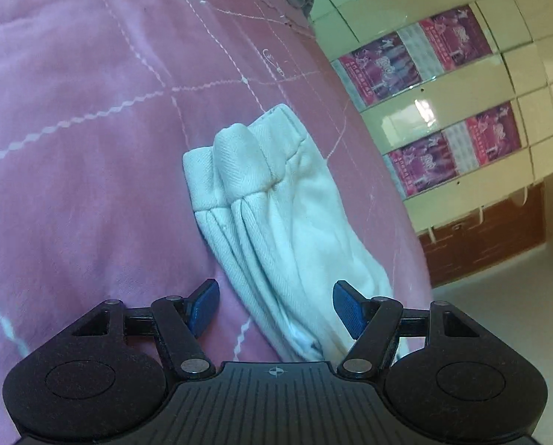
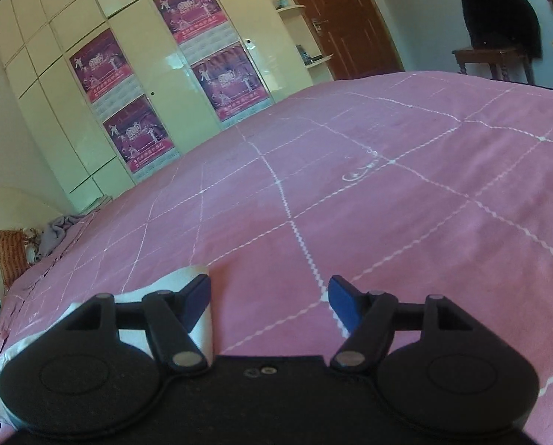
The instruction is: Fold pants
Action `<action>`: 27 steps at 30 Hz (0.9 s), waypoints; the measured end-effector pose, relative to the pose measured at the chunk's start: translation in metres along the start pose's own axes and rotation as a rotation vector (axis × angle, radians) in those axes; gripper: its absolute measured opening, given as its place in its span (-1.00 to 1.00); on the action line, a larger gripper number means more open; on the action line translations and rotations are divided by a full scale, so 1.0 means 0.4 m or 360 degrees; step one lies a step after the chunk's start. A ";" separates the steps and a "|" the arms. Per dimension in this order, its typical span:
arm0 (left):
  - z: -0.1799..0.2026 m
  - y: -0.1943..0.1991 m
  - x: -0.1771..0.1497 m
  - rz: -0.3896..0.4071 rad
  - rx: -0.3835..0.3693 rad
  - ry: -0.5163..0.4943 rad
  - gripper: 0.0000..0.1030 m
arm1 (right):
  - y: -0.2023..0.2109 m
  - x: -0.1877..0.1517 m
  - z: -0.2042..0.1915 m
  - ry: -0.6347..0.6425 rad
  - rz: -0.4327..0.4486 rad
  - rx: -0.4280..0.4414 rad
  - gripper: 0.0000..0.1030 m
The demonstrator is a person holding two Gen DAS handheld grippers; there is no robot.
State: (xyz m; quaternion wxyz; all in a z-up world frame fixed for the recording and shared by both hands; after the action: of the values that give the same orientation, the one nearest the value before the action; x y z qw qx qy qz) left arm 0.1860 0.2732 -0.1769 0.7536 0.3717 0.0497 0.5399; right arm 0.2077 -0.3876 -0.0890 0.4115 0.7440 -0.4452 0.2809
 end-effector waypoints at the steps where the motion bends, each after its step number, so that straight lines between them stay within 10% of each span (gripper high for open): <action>1: -0.008 -0.016 0.013 0.0011 -0.0043 0.0027 0.32 | -0.005 -0.005 0.004 -0.0002 -0.0008 -0.0006 0.37; 5: -0.012 -0.086 0.059 0.0042 -0.0203 0.0100 0.14 | -0.018 -0.014 0.002 0.0028 -0.0041 -0.0024 0.37; 6: -0.007 -0.105 0.060 0.0023 -0.0147 0.0061 -0.74 | -0.021 -0.016 0.002 0.0027 -0.0045 -0.0023 0.37; 10: 0.062 -0.028 0.057 0.0256 -0.0412 -0.0066 -0.69 | -0.021 -0.023 0.006 0.0002 -0.0064 -0.0025 0.35; 14: -0.016 -0.120 0.053 0.0015 0.0107 -0.0112 -0.66 | -0.009 -0.019 0.019 -0.0028 -0.0041 -0.0026 0.35; 16: -0.006 -0.110 0.069 0.0043 0.0071 -0.0067 -0.66 | -0.019 -0.019 0.030 -0.0053 -0.0063 -0.0054 0.35; 22: 0.400 0.005 -0.007 0.0299 -0.0194 -0.0791 -0.66 | 0.023 0.014 0.053 0.0087 0.0094 -0.0331 0.38; 27: 0.746 -0.068 -0.239 0.0177 -0.0299 -0.1485 -0.66 | 0.041 0.045 0.119 0.0059 0.0207 -0.0503 0.50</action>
State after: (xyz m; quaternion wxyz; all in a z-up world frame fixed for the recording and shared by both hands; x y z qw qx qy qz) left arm 0.3097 0.0372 -0.0103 0.6957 0.5067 -0.3628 0.3571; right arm 0.2035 -0.4408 -0.0930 0.5125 0.6344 -0.5234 0.2470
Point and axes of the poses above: each gripper's, at about its wrist camera, not at the fingertips, and y roughly against the way its jaws point, z to its right, x to its top, the point moved 5 cm from there along -y, roughly the way its jaws point, and after that the axes turned 11 degrees about x, right-handed, at the moved point
